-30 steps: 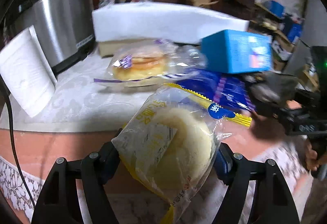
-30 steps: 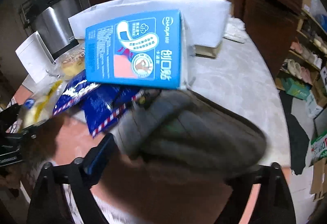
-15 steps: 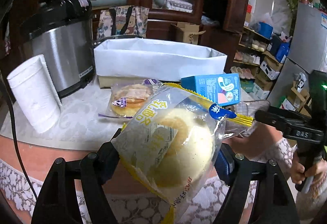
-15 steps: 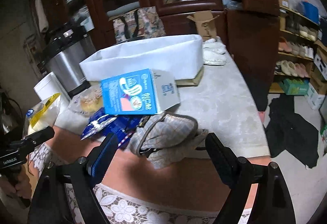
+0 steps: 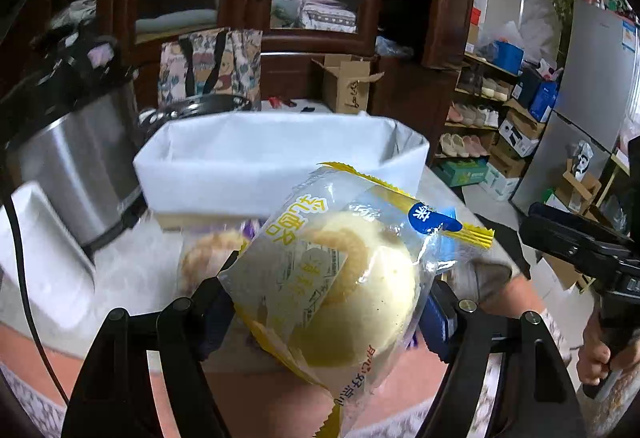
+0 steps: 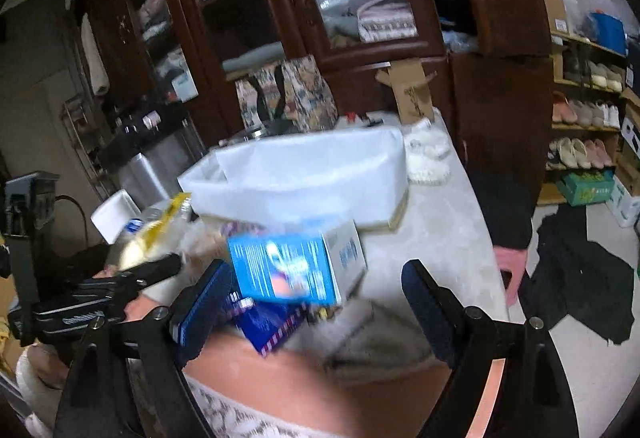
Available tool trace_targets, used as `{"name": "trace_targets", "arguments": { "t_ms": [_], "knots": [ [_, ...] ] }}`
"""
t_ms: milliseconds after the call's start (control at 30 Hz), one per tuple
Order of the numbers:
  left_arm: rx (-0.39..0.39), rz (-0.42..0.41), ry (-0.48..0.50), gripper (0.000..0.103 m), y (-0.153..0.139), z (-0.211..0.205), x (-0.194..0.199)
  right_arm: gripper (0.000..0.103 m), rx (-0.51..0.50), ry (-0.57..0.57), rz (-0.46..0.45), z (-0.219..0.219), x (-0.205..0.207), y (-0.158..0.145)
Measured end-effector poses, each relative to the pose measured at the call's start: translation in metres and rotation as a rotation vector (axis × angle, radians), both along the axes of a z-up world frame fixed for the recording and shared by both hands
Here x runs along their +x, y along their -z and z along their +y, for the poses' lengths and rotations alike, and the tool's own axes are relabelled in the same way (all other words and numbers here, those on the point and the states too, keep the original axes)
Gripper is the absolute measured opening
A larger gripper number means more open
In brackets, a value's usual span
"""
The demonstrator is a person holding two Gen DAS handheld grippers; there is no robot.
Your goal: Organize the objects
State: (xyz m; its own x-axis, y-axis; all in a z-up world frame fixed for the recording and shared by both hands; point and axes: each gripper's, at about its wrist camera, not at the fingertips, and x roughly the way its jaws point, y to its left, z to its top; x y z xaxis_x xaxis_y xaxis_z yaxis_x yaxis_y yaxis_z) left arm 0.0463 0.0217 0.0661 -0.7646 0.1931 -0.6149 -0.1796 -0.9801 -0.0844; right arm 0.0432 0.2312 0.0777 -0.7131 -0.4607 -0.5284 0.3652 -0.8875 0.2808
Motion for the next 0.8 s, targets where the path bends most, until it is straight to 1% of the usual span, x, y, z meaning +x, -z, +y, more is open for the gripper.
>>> {"name": "trace_targets", "arguments": {
  "t_ms": [100,200,233,300,333,400,467,500,533,600,633,700,733,800],
  "knots": [
    [0.0,0.019,0.02,0.077,-0.018,0.009,-0.025,0.087,-0.067,-0.027,-0.013,-0.003,-0.021,-0.02],
    [-0.011,0.042,0.052,0.077,-0.034,0.019,-0.054,0.087,-0.248,-0.123,-0.076,-0.005,-0.056,-0.035],
    [-0.02,0.048,0.061,0.077,-0.037,0.023,-0.063,0.087,-0.314,-0.159,-0.11,-0.006,-0.073,-0.037],
    [-0.041,0.075,0.074,0.077,-0.043,0.03,-0.078,0.087,-0.404,-0.217,-0.19,-0.01,-0.104,-0.036],
    [-0.057,0.092,0.085,0.077,-0.044,0.034,-0.086,0.087,-0.447,-0.238,-0.245,-0.013,-0.122,-0.031],
    [-0.074,0.115,0.119,0.077,-0.043,0.041,-0.101,0.086,-0.541,-0.305,-0.312,-0.019,-0.152,-0.021],
    [-0.081,0.114,0.145,0.077,-0.039,0.046,-0.116,0.072,-0.629,-0.332,-0.369,-0.022,-0.181,-0.006],
    [-0.086,0.104,0.144,0.077,-0.035,0.049,-0.123,0.056,-0.655,-0.334,-0.393,-0.023,-0.191,0.001],
    [-0.096,0.088,0.128,0.078,-0.03,0.052,-0.13,0.052,-0.69,-0.349,-0.418,-0.025,-0.202,0.011],
    [-0.081,0.072,0.12,0.078,-0.018,0.051,-0.141,0.047,-0.713,-0.324,-0.425,-0.021,-0.213,0.024],
    [-0.07,0.065,0.118,0.078,-0.013,0.051,-0.145,0.044,-0.708,-0.304,-0.413,-0.019,-0.216,0.029],
    [-0.028,0.027,0.123,0.081,0.0,0.048,-0.153,0.04,-0.674,-0.246,-0.406,-0.015,-0.218,0.036],
    [-0.005,-0.005,0.131,0.081,0.004,0.048,-0.156,0.037,-0.629,-0.205,-0.378,-0.014,-0.218,0.034],
    [0.054,-0.069,0.151,0.078,0.009,0.043,-0.16,0.036,-0.482,-0.081,-0.264,-0.014,-0.21,0.021]
  ]
}}
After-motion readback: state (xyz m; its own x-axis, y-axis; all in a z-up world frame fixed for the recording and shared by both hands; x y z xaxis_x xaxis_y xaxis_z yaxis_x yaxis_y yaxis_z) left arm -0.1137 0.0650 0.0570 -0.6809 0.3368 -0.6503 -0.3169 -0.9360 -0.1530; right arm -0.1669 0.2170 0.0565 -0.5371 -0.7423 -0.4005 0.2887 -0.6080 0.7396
